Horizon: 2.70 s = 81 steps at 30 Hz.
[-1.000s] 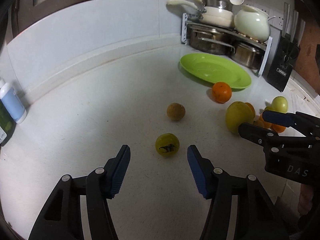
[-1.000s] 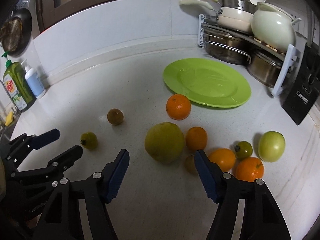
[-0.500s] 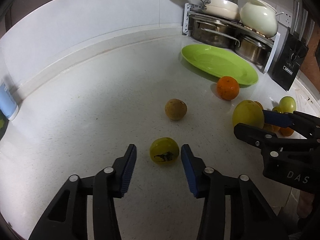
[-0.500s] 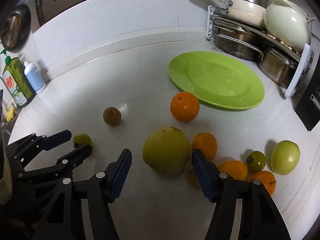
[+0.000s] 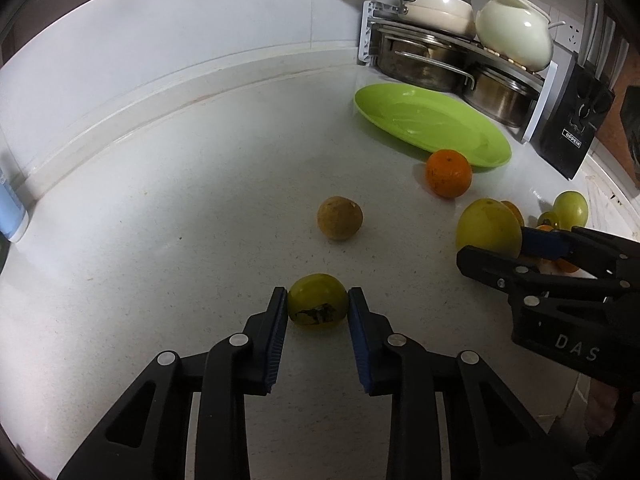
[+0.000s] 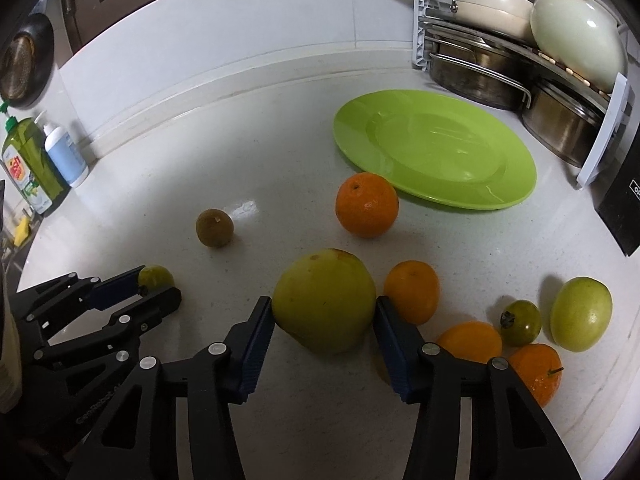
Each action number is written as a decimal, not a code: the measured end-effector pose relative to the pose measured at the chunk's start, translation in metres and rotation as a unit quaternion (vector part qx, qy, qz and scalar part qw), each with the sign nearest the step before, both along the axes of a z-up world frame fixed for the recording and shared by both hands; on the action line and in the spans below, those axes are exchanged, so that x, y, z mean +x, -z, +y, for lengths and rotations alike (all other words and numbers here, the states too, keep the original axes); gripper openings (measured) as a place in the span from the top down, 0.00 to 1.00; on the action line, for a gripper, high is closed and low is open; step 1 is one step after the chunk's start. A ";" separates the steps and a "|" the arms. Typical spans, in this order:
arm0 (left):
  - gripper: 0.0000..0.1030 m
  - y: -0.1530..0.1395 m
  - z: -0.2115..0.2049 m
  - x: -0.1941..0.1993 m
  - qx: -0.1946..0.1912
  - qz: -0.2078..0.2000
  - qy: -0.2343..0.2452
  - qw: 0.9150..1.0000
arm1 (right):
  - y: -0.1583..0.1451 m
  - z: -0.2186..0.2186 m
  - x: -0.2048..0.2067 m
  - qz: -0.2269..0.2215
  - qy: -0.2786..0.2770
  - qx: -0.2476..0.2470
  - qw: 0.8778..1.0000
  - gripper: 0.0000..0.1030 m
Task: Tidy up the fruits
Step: 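Close the left tool on the small fruit while the right tool grasps the large pear, then carry both fruits over the green plate and open both tools to release them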
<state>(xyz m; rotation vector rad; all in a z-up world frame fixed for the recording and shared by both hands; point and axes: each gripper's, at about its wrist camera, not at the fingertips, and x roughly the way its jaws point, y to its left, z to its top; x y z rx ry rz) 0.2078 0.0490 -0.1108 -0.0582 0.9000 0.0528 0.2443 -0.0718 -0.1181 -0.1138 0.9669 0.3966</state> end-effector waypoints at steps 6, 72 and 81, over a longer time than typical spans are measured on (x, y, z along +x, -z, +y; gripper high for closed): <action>0.71 -0.009 0.000 -0.001 0.000 -0.015 0.003 1.000 | 0.001 -0.002 -0.002 -0.006 0.003 0.004 1.000 0.50; 0.71 -0.050 -0.070 0.195 0.016 0.013 0.180 0.983 | -0.035 -0.068 0.122 -0.012 0.084 -0.008 0.996 0.50; 0.71 -0.021 -0.065 0.217 0.012 0.051 0.180 0.982 | -0.011 -0.067 0.139 0.020 0.095 -0.020 0.995 0.50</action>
